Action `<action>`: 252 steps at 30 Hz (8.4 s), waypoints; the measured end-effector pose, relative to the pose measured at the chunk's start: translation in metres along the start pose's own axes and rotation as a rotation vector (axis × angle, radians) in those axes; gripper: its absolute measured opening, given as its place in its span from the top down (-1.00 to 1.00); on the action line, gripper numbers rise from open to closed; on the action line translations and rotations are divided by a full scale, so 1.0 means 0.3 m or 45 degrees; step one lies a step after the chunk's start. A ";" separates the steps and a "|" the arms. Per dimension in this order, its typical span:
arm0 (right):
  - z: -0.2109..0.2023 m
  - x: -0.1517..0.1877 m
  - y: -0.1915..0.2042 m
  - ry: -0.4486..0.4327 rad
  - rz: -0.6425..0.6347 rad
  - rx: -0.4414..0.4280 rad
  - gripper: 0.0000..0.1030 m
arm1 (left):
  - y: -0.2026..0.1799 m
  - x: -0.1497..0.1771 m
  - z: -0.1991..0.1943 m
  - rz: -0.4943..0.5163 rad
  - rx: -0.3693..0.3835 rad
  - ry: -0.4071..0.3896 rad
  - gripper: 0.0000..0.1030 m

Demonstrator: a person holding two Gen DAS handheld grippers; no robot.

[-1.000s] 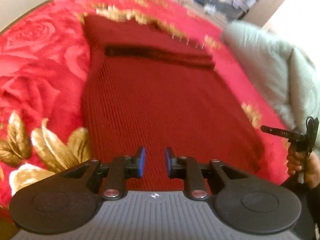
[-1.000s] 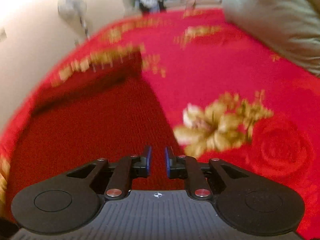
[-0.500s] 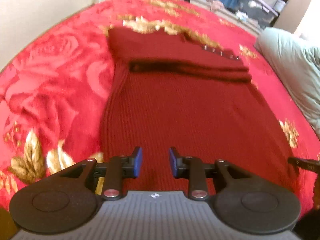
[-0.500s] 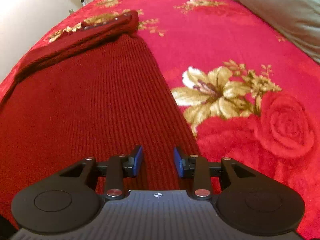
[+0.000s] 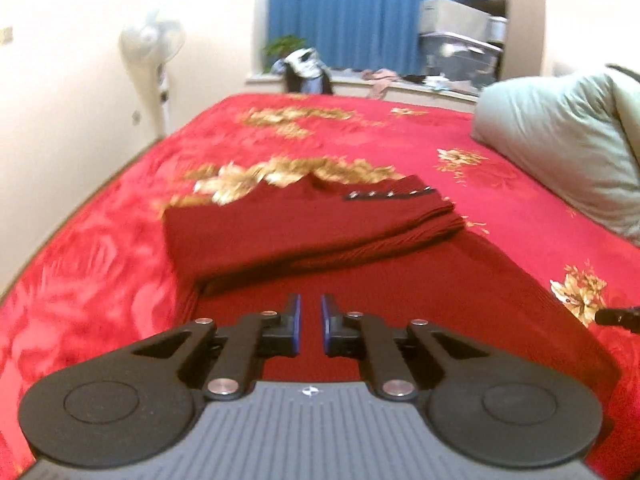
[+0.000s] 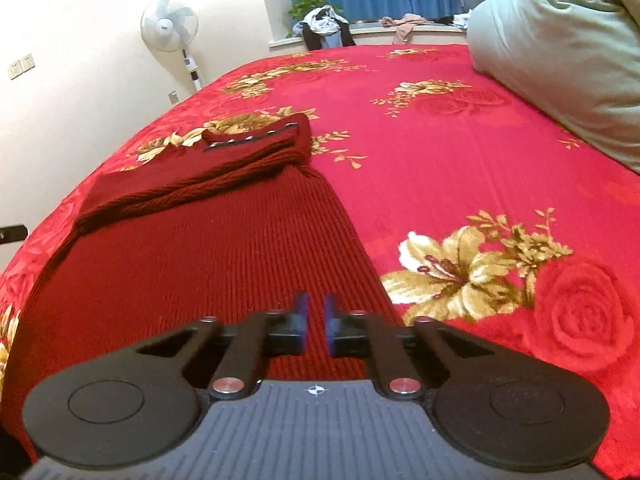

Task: Fold small clothes

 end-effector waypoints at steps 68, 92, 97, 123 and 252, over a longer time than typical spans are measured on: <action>0.205 0.130 0.095 0.217 -0.425 0.249 0.64 | 1.469 0.451 0.090 -1.515 -0.886 0.245 0.69; 0.284 -0.056 0.462 -0.058 -0.545 0.013 0.93 | 0.927 0.055 0.241 -1.003 -0.578 0.303 0.38; 0.448 -0.154 0.687 -0.023 -0.669 -0.161 0.70 | 0.844 -0.004 0.316 -0.891 -0.516 0.340 0.37; 0.781 -0.449 0.847 0.069 -1.048 -0.310 0.81 | 0.863 -0.051 0.489 -0.753 -0.440 0.382 0.37; -0.116 0.208 -0.108 -0.125 0.105 0.092 0.40 | 0.169 0.440 -0.198 -0.419 -0.092 0.227 -0.02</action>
Point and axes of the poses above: each gripper's, at about its wrist camera, not at the fingertips, and z roughly the way its jaws point, y to its left, x to its underside, the point moved 5 cm from there along z, roughly the way its jaws point, and after that the axes turned 9 degrees about -x, right-handed, at the moved point
